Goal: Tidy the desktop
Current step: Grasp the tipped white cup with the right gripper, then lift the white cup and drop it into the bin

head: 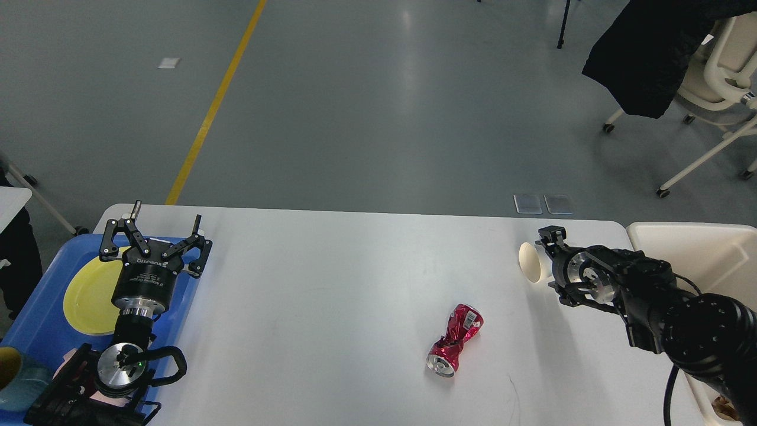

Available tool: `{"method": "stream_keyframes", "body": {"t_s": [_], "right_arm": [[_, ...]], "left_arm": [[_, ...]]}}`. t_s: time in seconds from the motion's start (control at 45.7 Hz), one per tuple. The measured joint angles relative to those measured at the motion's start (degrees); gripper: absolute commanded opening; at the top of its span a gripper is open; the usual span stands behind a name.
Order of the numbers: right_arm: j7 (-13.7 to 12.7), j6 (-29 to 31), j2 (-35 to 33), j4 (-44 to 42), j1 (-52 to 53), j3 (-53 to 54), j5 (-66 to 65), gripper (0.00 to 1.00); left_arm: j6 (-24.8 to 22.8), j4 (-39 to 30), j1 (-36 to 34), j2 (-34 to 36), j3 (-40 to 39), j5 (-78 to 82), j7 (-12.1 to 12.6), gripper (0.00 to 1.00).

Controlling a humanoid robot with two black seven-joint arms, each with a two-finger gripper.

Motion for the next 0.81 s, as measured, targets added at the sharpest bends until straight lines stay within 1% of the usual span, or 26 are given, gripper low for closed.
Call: {"method": "stream_keyframes", "body": {"t_s": [0.109,0.175,0.197,0.219,0.547,0.701,0.81], "right_arm": [[0.0,0.1,0.1,0.1,0.0,0.1,0.0,0.29],[0.0,0.4,0.1,0.2,0.0,0.1,-0.1,0.15],[0.0,0.5,0.1,0.2,0.0,0.1,-0.1,0.04],[-0.1,0.8,0.1,0.3,0.0,0.1,-0.1,0.0],[-0.8,1.2,-1.7,1.0,0.3,0.2,-1.2,0.0],[-4.7,5.9,-5.3,4.8,4.6,-0.1,-1.6,0.0],[-6.9,8.7,-9.3,10.5,9.9,-0.5,-4.4,0.0]], "left_arm": [[0.0,0.0,0.0,0.0,0.0,0.0,0.0,0.96],[0.0,0.0,0.0,0.0,0.0,0.0,0.0,0.96],[0.0,0.0,0.0,0.0,0.0,0.0,0.0,0.96],[0.0,0.0,0.0,0.0,0.0,0.0,0.0,0.96],[0.0,0.0,0.0,0.0,0.0,0.1,0.0,0.96],[0.0,0.0,0.0,0.0,0.0,0.0,0.0,0.96],[0.0,0.0,0.0,0.0,0.0,0.0,0.0,0.96]]}}
